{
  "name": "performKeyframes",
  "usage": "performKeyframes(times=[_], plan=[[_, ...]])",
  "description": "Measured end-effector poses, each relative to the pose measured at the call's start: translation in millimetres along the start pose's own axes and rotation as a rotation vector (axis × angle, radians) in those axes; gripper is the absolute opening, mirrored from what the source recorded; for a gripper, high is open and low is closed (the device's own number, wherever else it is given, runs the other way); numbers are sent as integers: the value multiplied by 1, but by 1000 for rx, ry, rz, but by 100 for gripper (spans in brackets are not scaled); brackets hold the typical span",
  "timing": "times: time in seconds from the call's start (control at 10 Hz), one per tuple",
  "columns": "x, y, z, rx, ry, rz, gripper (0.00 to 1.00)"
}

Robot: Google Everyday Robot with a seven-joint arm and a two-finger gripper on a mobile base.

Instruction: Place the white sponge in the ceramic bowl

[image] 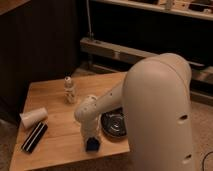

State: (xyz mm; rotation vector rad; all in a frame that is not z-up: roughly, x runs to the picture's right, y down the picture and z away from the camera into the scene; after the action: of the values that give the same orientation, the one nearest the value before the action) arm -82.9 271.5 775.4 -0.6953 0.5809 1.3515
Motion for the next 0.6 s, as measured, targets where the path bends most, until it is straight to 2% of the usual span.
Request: performKeyframes(times=[0.1, 0.3, 0.4, 0.6], plan=[[-1, 2, -2, -2, 5, 0, 12], [-2, 6, -16, -20, -8, -7, 9], [-2, 7, -29, -40, -28, -8, 9], [-2, 4, -62, -103, -94, 1, 9]])
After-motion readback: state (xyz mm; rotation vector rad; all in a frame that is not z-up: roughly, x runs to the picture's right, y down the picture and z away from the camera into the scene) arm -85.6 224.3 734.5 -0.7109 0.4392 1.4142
